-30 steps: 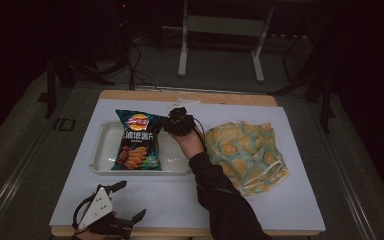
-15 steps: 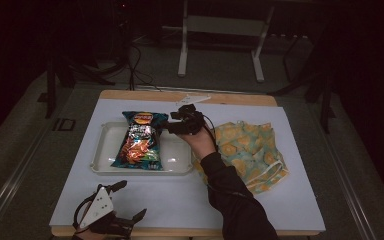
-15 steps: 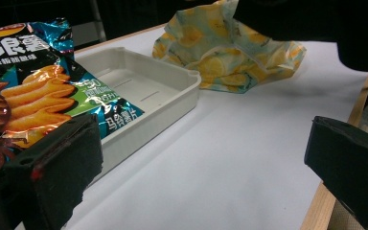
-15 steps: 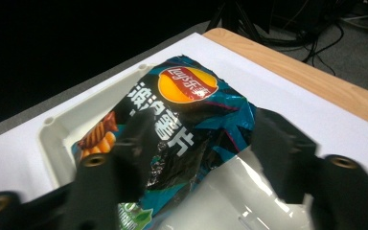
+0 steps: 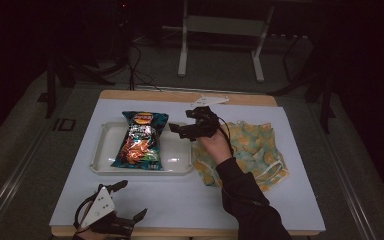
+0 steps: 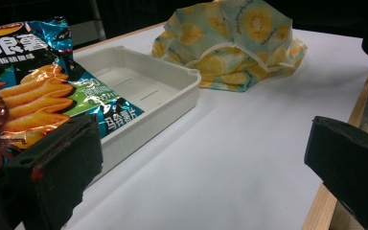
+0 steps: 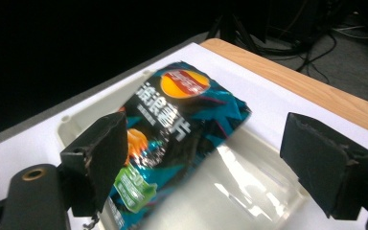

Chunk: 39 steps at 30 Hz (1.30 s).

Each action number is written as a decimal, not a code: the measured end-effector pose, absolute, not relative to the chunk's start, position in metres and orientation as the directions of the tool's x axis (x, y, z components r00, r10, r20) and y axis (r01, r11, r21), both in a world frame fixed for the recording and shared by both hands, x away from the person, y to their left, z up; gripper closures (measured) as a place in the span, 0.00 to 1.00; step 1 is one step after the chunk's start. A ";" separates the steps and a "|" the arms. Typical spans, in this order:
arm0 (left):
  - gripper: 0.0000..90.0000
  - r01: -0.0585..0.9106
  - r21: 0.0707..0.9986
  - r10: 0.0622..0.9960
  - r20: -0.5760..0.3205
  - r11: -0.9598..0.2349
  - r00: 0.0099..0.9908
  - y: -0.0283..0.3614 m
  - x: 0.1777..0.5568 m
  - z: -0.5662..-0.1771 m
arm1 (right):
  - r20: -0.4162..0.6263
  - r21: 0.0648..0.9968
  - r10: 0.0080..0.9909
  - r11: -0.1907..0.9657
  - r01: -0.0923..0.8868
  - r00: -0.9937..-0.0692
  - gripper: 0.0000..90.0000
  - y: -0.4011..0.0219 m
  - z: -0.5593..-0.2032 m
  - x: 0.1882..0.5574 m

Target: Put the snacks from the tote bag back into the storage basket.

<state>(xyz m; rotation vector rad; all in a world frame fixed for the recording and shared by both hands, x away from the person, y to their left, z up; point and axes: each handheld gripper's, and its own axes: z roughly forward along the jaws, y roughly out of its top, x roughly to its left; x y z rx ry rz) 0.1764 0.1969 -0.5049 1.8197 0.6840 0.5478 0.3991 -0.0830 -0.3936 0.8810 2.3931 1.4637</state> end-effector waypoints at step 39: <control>0.00 0.196 0.941 0.684 0.049 -0.276 0.728 0.195 0.177 -0.505 | 0.025 0.892 0.767 0.272 0.361 -0.641 0.16 -0.251 -0.391 0.367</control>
